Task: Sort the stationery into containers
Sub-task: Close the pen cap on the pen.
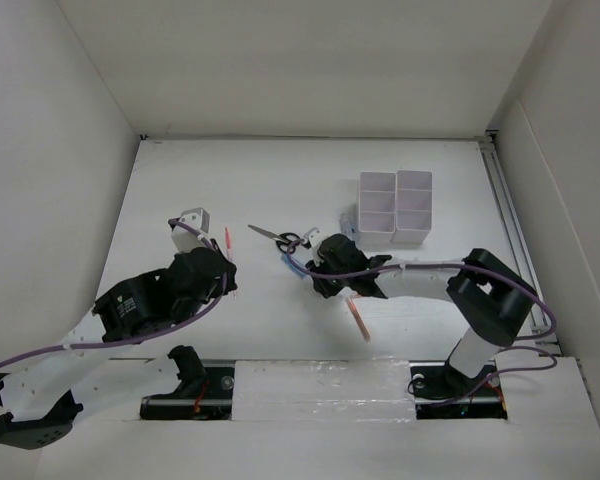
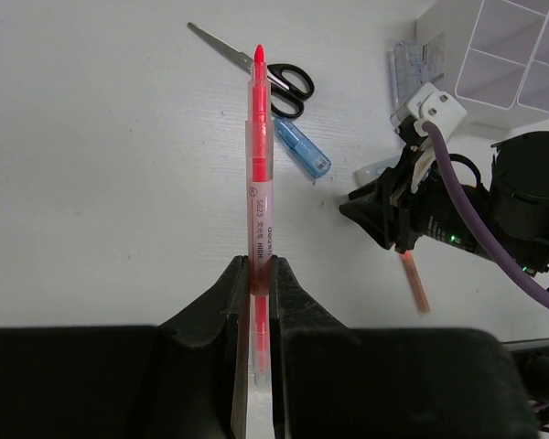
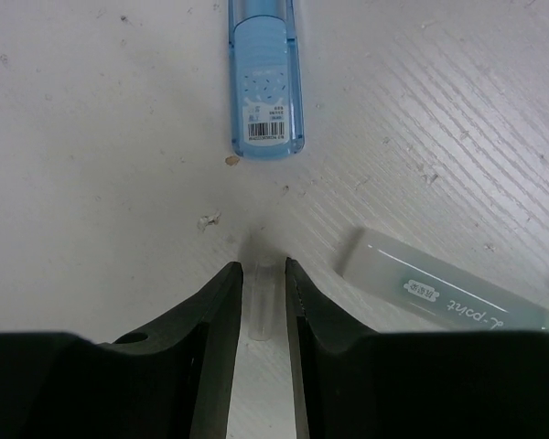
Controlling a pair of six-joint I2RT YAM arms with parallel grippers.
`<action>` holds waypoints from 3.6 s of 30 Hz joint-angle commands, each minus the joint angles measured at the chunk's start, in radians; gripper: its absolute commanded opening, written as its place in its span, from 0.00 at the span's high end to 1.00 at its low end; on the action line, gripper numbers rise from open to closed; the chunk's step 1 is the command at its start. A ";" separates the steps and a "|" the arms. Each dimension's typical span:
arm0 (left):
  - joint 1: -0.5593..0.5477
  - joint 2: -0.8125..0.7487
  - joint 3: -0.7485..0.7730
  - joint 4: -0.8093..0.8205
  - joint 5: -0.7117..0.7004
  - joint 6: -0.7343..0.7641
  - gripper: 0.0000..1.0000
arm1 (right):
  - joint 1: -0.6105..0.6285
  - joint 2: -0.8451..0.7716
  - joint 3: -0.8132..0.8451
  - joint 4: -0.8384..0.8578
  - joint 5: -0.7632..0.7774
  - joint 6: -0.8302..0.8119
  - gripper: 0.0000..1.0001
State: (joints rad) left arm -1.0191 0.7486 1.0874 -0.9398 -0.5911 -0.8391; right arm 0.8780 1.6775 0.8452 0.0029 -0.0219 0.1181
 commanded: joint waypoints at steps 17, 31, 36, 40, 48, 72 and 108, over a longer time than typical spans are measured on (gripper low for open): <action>0.001 -0.005 0.014 0.021 0.004 0.021 1.00 | 0.079 0.016 -0.069 -0.123 0.198 0.080 0.68; 0.001 -0.005 0.014 0.021 0.004 0.031 1.00 | 0.099 0.070 -0.080 -0.123 0.227 0.100 0.76; 0.001 -0.005 0.014 0.021 0.004 0.031 1.00 | 0.108 0.079 -0.089 -0.123 0.227 0.109 1.00; 0.001 -0.005 0.014 0.012 0.004 0.022 1.00 | 0.108 0.079 -0.109 -0.113 0.218 0.120 1.00; 0.001 -0.005 0.014 0.012 0.004 0.021 1.00 | 0.108 -0.027 -0.164 -0.031 0.174 0.120 1.00; 0.001 0.110 -0.365 1.024 0.582 0.359 1.00 | -0.429 -0.637 -0.018 0.535 -0.559 0.349 1.00; 0.001 0.095 -0.460 1.317 0.757 0.466 1.00 | -0.269 -0.618 -0.413 1.421 -0.239 0.716 1.00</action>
State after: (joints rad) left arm -1.0191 0.8661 0.6300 0.3134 0.1432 -0.3904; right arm 0.5980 1.0515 0.4374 1.2518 -0.2863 0.8238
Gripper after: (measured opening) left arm 0.036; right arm 0.045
